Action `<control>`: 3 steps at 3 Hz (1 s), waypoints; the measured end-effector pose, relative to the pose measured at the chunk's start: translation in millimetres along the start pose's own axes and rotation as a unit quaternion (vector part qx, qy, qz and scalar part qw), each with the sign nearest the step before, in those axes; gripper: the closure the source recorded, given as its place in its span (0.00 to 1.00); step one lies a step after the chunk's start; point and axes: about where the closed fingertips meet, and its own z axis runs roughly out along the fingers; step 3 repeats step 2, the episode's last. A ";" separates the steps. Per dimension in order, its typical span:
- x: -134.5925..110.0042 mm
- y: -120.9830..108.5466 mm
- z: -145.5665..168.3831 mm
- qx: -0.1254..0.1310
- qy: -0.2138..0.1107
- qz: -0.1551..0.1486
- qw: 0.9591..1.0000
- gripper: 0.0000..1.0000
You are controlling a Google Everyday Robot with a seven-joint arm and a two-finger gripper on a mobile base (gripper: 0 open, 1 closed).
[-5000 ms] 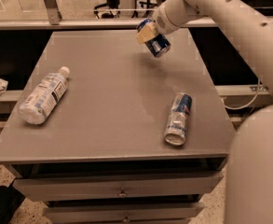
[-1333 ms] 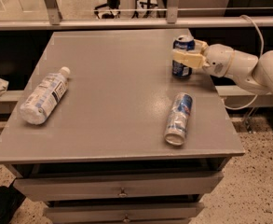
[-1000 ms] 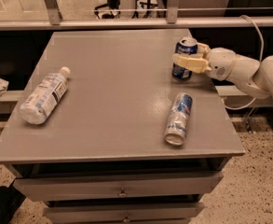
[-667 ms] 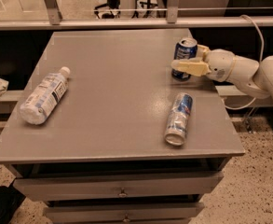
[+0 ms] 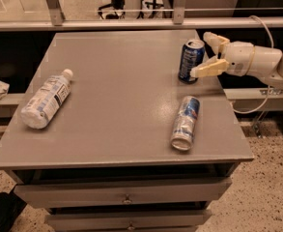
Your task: Place pepsi can upright
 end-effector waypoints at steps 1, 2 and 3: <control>-22.7 -6.7 -28.8 0.034 0.040 -0.032 0.998 0.00; -28.1 -6.3 -31.3 0.037 0.046 -0.038 0.998 0.00; -28.1 -6.3 -31.3 0.037 0.046 -0.038 0.998 0.00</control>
Offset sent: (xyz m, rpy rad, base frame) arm -0.0067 -0.0253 0.0221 -0.0889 -0.0257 -0.0671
